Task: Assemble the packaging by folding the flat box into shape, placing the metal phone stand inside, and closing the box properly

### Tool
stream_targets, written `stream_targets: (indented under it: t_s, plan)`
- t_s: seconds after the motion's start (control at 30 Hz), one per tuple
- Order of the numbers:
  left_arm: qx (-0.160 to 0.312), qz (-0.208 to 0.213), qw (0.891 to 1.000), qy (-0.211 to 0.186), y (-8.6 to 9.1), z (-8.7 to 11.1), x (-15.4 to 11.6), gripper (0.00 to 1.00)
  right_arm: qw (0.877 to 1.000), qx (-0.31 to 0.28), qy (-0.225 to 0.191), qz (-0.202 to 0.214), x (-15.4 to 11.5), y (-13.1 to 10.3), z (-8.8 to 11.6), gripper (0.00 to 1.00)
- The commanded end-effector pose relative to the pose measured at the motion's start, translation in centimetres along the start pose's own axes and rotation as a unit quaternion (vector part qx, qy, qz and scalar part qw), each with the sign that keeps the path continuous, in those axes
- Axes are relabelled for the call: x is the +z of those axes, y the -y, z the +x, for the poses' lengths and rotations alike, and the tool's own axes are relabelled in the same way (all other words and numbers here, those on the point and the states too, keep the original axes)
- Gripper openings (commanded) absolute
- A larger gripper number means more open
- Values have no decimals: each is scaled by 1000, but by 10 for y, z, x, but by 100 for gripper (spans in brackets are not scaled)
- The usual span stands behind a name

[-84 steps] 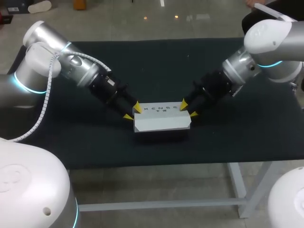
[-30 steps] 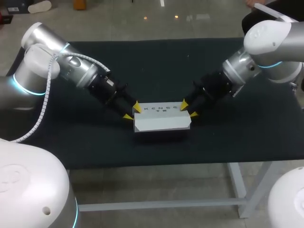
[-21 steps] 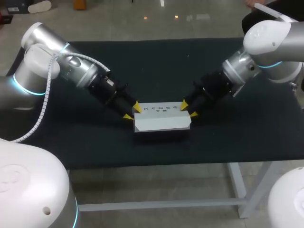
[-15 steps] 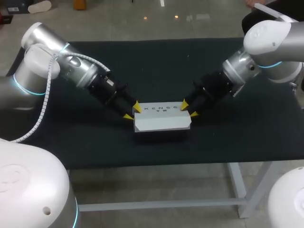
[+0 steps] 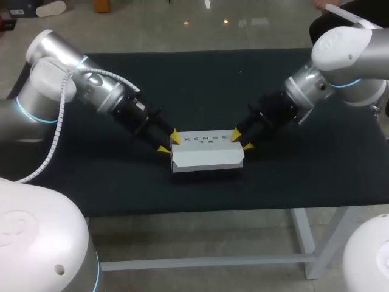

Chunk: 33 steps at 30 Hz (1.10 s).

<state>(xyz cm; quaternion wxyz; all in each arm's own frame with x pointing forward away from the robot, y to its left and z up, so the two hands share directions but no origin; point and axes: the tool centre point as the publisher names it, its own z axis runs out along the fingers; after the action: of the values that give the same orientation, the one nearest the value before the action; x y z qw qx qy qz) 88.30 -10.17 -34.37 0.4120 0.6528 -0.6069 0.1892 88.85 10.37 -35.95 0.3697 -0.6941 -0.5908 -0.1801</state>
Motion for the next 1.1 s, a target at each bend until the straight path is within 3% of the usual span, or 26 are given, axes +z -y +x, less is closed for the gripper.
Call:
stream_targets:
  t_s: [0.03, 1.1]
  plan:
    - [-1, 2, 1000, -1, -1, 1, 2, 44, 1000, 0, 1, 0, 2, -1, 3, 41]
    - [2, 3, 1000, 3, -3, 8, -1, 44, 1000, -5, -2, 0, -1, -2, 8, 41]
